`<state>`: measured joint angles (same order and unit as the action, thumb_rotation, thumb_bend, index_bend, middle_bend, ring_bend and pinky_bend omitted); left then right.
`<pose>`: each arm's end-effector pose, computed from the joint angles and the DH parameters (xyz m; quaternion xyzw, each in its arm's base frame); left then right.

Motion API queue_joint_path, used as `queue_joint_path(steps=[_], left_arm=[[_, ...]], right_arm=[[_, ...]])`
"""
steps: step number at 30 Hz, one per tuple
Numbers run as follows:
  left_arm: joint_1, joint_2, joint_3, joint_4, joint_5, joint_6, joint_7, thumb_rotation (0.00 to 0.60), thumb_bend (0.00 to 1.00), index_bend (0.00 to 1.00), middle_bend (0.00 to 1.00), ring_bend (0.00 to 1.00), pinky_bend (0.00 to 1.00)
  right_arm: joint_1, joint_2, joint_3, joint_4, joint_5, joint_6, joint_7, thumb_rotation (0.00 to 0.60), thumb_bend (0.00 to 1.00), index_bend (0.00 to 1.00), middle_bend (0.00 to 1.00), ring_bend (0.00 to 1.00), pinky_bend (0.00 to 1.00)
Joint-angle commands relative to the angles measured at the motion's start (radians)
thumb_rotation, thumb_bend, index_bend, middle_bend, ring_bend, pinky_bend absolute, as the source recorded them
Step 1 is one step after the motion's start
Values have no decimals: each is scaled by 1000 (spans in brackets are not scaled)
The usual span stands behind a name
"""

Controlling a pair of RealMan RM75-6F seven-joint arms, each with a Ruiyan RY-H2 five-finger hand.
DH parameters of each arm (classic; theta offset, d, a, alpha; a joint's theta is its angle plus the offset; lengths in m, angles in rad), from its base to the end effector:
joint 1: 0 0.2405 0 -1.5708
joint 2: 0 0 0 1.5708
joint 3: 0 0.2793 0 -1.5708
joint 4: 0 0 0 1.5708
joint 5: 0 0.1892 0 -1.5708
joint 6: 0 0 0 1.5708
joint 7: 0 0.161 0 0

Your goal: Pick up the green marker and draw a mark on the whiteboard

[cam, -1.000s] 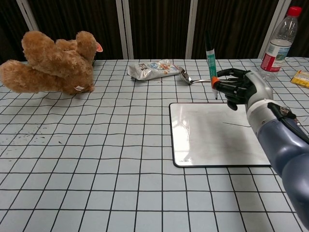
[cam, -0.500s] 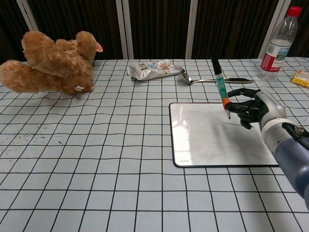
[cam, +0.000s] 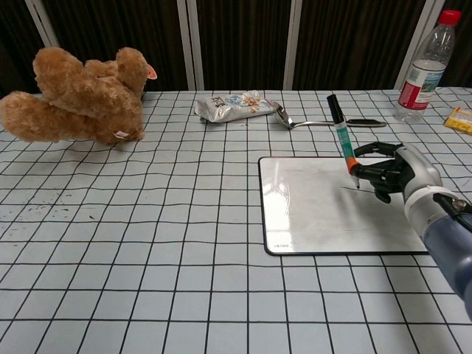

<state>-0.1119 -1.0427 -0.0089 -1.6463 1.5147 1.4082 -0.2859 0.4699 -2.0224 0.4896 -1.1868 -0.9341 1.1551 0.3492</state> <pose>-0.3226 0.1978 0.1928 -0.5690 -0.4829 -0.4280 0.5098 -0.2271 -0.3396 -0.0694 0.2195 -0.7120 0.5594 0.3632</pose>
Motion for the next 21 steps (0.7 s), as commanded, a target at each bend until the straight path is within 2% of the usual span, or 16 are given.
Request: queue_joint_path(steps=[1, 21], left_arm=[[0, 0, 0, -1, -1, -1, 0, 600, 0, 0, 0, 0, 0], [0, -1, 0, -2, -1, 0, 3, 600, 0, 0, 0, 0, 0]], right_arm=[[-1, -1, 2, 4, 2, -2, 0, 600, 612, 900, 1000, 1000, 911], [-3, 0, 19, 25, 14, -17, -2, 600, 613, 900, 1000, 1000, 911]])
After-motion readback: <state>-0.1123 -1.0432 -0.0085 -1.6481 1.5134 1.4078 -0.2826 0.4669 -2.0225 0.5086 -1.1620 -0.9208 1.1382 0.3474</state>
